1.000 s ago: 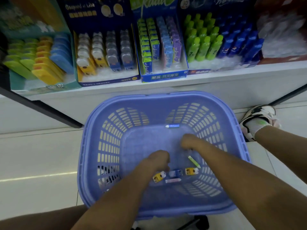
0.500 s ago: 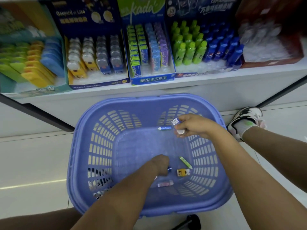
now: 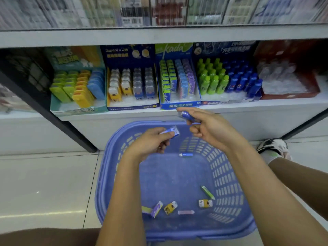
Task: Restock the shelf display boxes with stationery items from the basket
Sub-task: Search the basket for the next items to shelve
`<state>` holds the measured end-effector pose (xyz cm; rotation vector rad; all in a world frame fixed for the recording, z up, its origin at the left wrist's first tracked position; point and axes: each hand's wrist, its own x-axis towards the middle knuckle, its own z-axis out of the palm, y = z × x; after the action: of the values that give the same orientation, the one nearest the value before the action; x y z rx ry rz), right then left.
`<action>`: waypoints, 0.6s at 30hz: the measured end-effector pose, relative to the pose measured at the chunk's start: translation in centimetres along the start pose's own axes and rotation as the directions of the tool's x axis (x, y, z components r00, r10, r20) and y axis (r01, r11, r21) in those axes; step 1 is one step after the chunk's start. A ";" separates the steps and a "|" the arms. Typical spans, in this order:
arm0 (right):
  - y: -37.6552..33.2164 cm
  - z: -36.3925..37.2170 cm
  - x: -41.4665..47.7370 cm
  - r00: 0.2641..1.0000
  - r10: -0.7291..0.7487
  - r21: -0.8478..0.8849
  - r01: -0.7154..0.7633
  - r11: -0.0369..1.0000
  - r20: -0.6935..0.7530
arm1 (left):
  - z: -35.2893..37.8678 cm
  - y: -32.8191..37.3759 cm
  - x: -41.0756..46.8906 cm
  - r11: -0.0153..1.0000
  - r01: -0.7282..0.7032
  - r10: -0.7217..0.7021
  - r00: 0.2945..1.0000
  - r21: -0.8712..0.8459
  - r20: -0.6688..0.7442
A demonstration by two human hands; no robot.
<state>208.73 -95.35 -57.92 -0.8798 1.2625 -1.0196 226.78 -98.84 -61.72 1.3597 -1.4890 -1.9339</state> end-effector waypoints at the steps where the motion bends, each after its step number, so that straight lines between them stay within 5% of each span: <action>1: -1.0 0.8 0.1 0.997 -0.073 -0.082 0.071 0.994 -0.021 | -0.7 0.5 -0.5 0.999 -0.041 0.040 0.998 -0.015 -0.055; 5: -4.7 3.9 1.7 0.922 -0.365 -0.513 0.252 0.820 -0.130 | -3.1 1.4 -1.5 0.992 -0.120 0.110 0.969 -0.031 -0.220; 8: -6.5 5.8 4.1 0.863 -0.506 -0.743 0.332 0.581 -0.009 | -4.5 1.0 -1.8 0.994 -0.108 0.106 0.949 0.009 -0.298; 13: -7.1 7.4 8.6 0.880 -0.437 -0.925 0.308 0.222 0.188 | -6.0 0.1 -1.8 0.992 -0.129 0.112 0.914 -0.017 -0.390; 18: -7.1 7.5 9.8 0.902 -0.350 -0.946 0.306 0.103 0.254 | -6.9 -0.4 -1.6 0.985 -0.153 0.173 0.858 0.080 -0.484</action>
<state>215.53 -107.11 -53.54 -2.2940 1.8013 -0.3609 233.46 -101.32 -61.23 1.5383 -1.3376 -1.3249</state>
